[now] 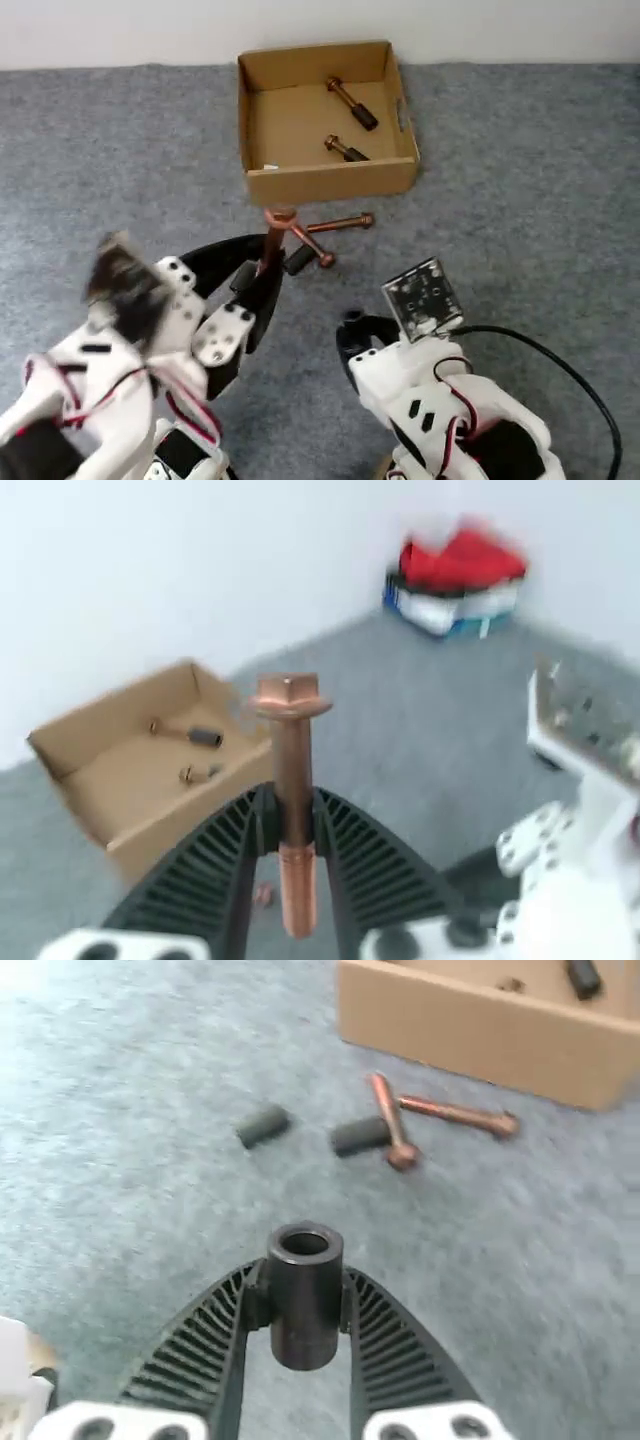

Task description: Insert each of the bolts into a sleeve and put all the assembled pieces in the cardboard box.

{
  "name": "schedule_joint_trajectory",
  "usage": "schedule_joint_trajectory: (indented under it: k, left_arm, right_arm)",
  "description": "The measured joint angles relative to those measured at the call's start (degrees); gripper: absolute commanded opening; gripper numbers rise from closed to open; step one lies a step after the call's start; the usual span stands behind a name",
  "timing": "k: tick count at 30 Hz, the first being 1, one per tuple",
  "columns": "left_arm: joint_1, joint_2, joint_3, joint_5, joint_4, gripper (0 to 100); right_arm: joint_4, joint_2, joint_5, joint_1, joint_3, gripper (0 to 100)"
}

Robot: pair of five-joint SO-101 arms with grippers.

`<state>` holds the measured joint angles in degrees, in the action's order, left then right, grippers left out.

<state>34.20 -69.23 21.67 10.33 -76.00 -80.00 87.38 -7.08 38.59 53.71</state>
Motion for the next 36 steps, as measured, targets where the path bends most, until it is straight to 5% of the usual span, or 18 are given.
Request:
schedule_joint_trajectory:
  k: [9, 19, 36]
  left_arm:
    - [0.0, -15.9, 19.9, 14.0, 15.5, 0]
    - [0.0, -21.2, 27.4, 27.0, 20.7, 0]
    - [2.2, -21.2, 34.0, 28.5, 23.9, 0]
  right_arm:
    - [12.1, -0.1, 4.3, 3.1, 0.0, 0.9]
    - [14.9, -0.5, 10.1, 7.6, 0.0, 0.9]
    - [18.9, -0.7, 13.5, 9.4, 0.1, 0.9]
